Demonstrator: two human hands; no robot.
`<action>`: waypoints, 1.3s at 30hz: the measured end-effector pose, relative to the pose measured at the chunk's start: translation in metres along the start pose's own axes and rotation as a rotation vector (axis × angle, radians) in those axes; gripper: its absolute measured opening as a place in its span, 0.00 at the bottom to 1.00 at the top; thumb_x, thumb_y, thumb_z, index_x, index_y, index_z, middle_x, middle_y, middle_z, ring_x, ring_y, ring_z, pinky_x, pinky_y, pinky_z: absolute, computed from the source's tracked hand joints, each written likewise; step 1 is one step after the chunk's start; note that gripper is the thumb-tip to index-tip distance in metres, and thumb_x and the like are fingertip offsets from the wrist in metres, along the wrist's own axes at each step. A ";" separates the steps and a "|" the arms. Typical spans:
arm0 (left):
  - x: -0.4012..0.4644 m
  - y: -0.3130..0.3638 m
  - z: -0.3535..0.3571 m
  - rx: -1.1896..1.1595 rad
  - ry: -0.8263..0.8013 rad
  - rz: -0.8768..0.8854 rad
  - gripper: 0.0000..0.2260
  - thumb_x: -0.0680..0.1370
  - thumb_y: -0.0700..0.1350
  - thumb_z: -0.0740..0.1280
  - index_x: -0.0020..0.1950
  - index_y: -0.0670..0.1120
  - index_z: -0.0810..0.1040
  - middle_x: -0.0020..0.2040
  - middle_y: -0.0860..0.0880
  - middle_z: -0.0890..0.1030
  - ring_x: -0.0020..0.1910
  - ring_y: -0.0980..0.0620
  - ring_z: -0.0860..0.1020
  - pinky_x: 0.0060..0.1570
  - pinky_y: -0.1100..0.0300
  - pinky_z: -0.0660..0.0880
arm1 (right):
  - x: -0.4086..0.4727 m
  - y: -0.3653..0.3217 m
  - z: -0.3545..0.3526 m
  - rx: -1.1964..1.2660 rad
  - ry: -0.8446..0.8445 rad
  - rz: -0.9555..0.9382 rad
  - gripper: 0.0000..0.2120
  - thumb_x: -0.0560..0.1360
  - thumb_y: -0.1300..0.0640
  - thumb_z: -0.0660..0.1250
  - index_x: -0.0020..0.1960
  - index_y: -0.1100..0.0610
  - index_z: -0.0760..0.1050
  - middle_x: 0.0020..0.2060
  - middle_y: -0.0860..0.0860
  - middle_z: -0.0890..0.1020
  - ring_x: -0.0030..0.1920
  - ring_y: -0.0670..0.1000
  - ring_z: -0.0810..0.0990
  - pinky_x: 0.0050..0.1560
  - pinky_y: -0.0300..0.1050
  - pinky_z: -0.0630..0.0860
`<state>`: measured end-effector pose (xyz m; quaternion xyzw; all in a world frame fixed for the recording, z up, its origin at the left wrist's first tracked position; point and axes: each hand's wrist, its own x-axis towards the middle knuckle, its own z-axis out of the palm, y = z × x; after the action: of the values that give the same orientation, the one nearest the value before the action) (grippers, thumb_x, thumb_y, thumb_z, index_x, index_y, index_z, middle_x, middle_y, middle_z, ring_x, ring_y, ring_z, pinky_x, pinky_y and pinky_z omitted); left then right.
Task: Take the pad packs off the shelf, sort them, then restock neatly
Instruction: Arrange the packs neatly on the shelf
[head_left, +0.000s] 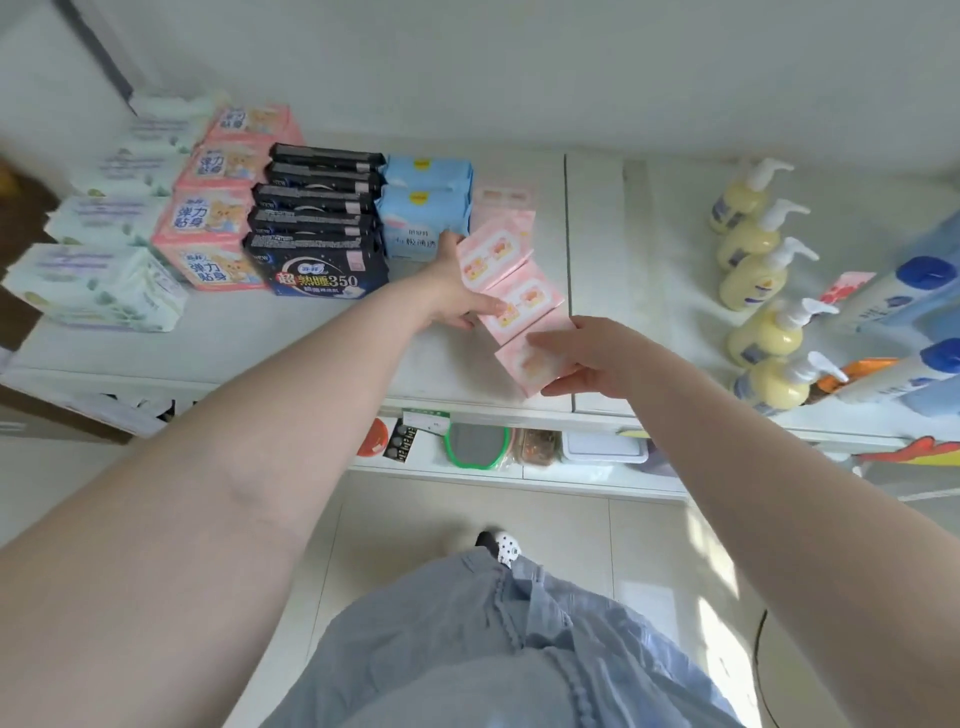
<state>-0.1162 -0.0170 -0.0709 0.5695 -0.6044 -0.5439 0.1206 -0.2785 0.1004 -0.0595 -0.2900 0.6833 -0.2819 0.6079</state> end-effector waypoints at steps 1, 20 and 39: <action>0.003 -0.001 0.001 0.007 -0.016 -0.038 0.41 0.67 0.40 0.78 0.71 0.52 0.55 0.64 0.48 0.71 0.55 0.47 0.78 0.41 0.51 0.82 | 0.004 -0.001 -0.001 -0.036 -0.016 0.033 0.12 0.77 0.57 0.68 0.58 0.61 0.75 0.52 0.60 0.81 0.47 0.57 0.81 0.44 0.48 0.82; -0.008 -0.041 0.046 -0.186 0.284 -0.141 0.35 0.79 0.55 0.63 0.78 0.45 0.48 0.75 0.43 0.57 0.72 0.43 0.64 0.68 0.53 0.64 | 0.033 0.005 -0.019 -0.838 0.383 0.026 0.31 0.75 0.31 0.56 0.67 0.53 0.71 0.59 0.58 0.75 0.61 0.60 0.72 0.58 0.51 0.70; 0.013 -0.016 0.082 -0.472 0.327 0.042 0.26 0.76 0.42 0.58 0.74 0.48 0.57 0.66 0.46 0.72 0.62 0.45 0.73 0.62 0.46 0.72 | 0.088 -0.014 0.005 0.045 0.155 -0.322 0.17 0.80 0.59 0.56 0.67 0.52 0.73 0.56 0.52 0.83 0.54 0.54 0.83 0.55 0.53 0.80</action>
<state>-0.1745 0.0187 -0.1212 0.5933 -0.4453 -0.5678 0.3568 -0.2808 0.0252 -0.1083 -0.3593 0.6663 -0.4125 0.5068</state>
